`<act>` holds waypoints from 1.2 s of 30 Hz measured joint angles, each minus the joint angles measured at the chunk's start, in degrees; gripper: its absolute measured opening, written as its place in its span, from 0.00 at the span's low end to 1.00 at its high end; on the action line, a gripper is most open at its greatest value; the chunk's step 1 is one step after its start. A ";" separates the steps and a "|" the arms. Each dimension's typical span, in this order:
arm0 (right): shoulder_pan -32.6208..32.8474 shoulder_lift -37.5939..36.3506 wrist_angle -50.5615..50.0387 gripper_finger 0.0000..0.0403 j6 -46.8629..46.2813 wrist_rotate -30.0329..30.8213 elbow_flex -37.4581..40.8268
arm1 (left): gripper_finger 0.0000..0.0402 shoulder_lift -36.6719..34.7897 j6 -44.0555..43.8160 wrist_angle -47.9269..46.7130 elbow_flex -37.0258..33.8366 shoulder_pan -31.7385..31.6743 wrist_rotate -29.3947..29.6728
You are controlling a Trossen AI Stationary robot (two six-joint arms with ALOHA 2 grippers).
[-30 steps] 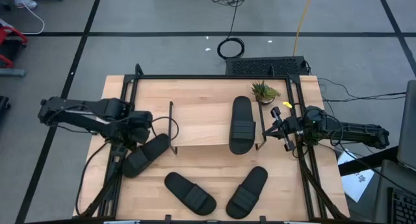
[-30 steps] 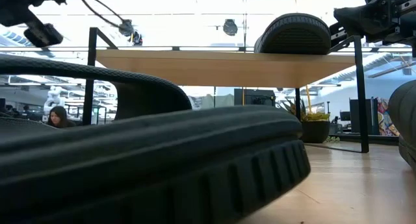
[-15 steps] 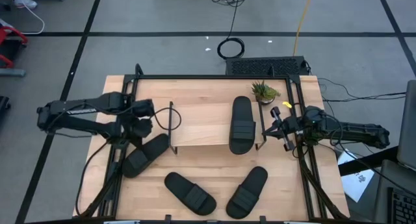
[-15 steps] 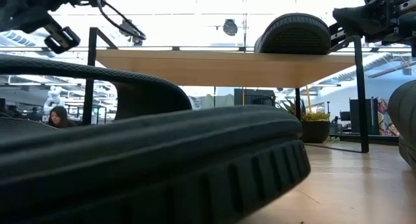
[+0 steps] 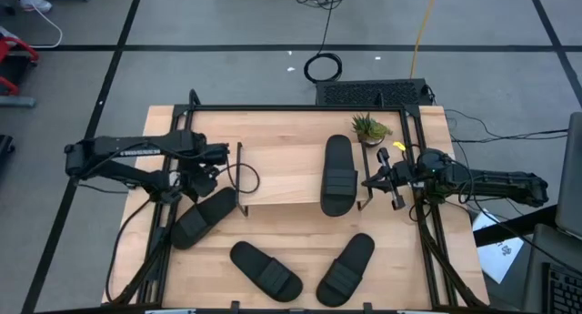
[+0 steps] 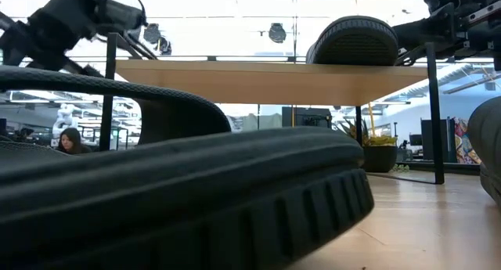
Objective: Pick and place slides into the shelf
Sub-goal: Put the black slide on the shelf
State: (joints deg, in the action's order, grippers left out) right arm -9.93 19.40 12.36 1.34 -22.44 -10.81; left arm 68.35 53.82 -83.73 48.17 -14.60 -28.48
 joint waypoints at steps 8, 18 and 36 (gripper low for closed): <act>0.00 -0.02 0.62 0.00 -0.02 -0.04 0.00 | 0.00 -0.95 1.50 0.03 -2.24 -0.97 1.84; 0.02 -0.02 0.72 0.00 -0.20 -0.11 0.00 | 0.00 -3.49 -4.04 5.77 -2.61 1.45 -1.33; 0.02 -0.02 0.70 0.00 -0.20 -0.15 0.00 | 0.29 -3.12 -12.39 12.18 -2.61 3.45 3.03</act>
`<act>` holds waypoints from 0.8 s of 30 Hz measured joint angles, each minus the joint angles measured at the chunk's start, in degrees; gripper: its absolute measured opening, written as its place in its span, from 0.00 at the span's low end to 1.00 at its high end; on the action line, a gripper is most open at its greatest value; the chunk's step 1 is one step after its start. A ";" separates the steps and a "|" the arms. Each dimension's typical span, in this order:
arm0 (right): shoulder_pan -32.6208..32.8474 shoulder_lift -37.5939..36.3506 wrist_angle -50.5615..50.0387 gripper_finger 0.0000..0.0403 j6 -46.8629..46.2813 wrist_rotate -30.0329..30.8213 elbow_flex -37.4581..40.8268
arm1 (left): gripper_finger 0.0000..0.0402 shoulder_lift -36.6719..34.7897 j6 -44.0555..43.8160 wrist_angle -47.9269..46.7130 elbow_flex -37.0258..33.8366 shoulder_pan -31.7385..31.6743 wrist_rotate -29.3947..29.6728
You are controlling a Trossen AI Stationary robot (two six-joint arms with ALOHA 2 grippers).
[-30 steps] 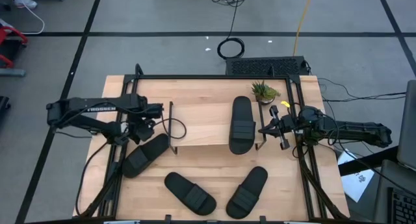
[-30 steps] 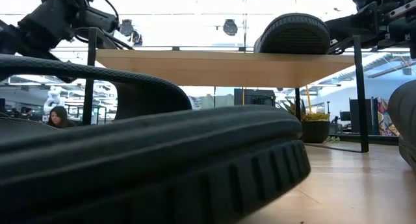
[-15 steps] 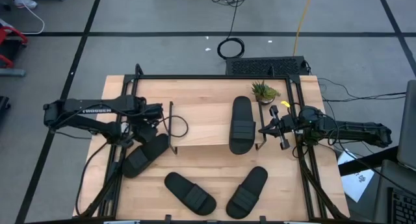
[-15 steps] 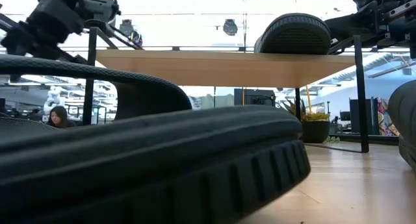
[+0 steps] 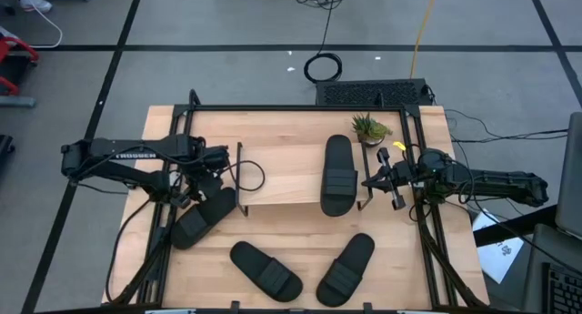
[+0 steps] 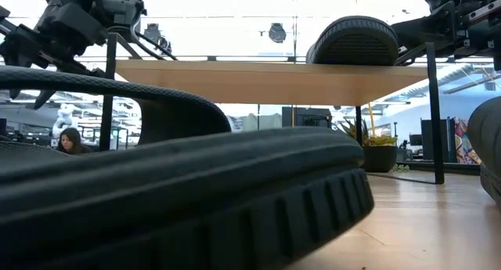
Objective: Pick and place slides into the shelf
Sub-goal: Put the black slide on the shelf
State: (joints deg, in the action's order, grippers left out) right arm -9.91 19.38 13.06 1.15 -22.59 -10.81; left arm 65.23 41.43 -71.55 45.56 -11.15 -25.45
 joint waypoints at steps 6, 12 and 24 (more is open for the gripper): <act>0.00 0.01 0.00 0.00 -0.04 -0.02 0.00 | 0.47 0.00 -0.17 0.09 0.00 1.20 0.03; 0.00 0.80 0.00 0.00 -0.02 -0.04 0.00 | 0.57 0.00 -3.96 1.08 0.16 0.87 2.86; 0.00 1.75 0.00 0.00 0.13 -0.02 0.00 | 0.46 -0.04 -18.33 -1.56 3.21 -0.36 -12.34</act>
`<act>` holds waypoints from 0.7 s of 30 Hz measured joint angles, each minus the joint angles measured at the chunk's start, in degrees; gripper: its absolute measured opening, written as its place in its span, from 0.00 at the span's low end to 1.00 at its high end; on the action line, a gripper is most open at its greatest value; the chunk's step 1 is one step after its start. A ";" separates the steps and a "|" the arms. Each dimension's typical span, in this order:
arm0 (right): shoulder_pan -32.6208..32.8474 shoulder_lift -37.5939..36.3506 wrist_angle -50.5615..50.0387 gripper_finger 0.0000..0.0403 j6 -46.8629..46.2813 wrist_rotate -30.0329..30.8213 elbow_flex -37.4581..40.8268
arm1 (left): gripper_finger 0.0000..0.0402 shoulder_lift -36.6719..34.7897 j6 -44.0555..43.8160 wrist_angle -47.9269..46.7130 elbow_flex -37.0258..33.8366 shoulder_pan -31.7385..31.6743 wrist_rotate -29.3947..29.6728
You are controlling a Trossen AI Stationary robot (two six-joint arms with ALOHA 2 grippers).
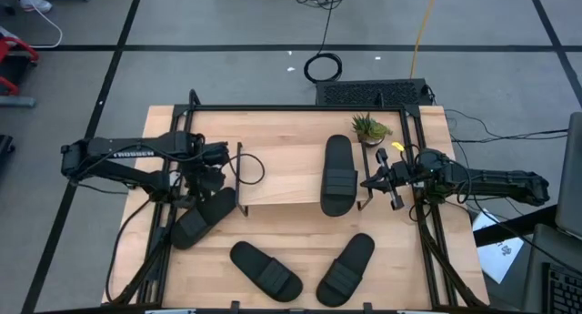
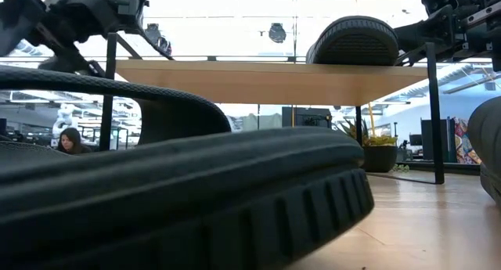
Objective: Pick and place slides into the shelf
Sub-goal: Put the black slide on the shelf
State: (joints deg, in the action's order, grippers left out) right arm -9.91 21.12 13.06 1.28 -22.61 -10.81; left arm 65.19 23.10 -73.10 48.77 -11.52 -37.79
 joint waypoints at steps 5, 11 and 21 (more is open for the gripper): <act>0.00 0.02 0.01 0.00 0.02 -0.13 0.00 | 0.44 0.01 -7.29 2.63 -2.67 3.98 -0.88; 0.00 0.00 0.01 0.00 -0.14 -0.15 0.00 | 0.50 0.00 -11.44 5.07 -5.12 7.84 0.90; 0.00 0.00 0.02 0.00 -0.57 -0.15 0.00 | 0.69 0.44 -20.40 6.90 -5.19 12.19 3.33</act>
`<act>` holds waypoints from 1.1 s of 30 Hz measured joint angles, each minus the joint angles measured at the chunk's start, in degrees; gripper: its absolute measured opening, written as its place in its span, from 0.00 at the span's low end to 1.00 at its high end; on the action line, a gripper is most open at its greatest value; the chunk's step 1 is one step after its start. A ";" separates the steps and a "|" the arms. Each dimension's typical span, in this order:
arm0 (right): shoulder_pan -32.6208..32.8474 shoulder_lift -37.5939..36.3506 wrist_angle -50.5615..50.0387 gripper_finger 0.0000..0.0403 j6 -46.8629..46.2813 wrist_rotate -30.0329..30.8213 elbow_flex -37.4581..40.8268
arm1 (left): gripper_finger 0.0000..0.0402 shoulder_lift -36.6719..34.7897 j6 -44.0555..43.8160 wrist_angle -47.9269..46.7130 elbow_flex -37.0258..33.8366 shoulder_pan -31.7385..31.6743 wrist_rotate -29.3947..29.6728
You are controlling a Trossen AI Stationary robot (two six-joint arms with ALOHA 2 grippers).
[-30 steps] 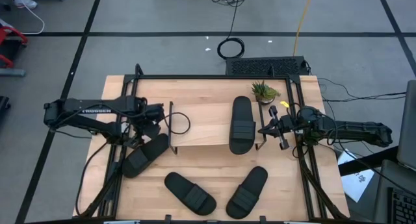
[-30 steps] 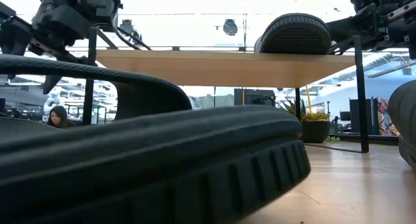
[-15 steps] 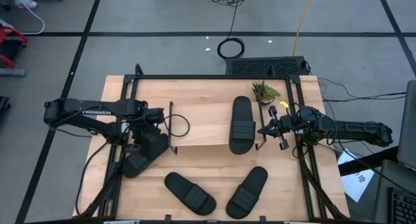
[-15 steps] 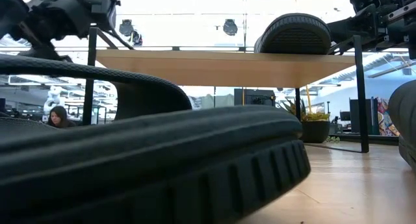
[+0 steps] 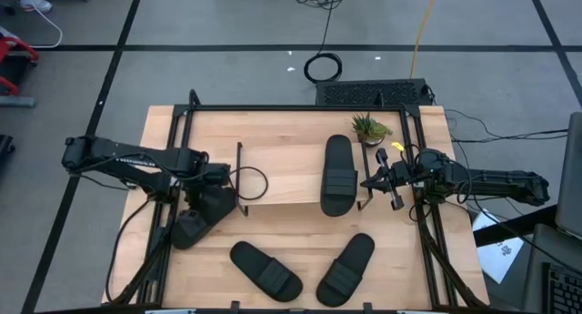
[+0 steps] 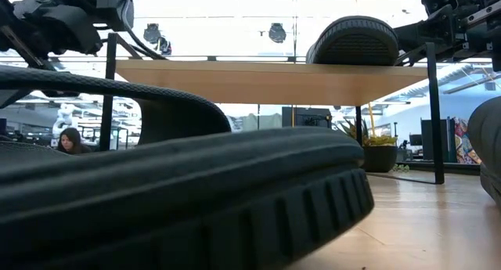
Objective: Pick and place slides into the shelf
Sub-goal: Put the black slide on the shelf
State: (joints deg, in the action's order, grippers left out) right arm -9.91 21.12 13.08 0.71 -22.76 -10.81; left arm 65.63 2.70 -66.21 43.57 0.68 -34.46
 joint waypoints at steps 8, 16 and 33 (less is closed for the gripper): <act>0.00 0.01 0.00 0.00 -0.01 -0.02 0.00 | 0.71 -0.01 -7.67 4.16 0.00 3.42 0.02; 0.00 0.01 0.00 0.00 -0.02 -1.76 0.00 | 0.71 -0.01 -8.18 3.34 -0.02 7.10 2.84; 0.02 0.02 0.25 0.00 -0.02 -2.89 0.00 | 0.71 -0.05 -15.49 13.05 -11.07 9.03 2.45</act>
State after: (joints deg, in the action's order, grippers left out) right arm -9.89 21.15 13.33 0.69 -25.65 -10.81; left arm 65.58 -12.79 -53.15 32.50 9.70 -32.01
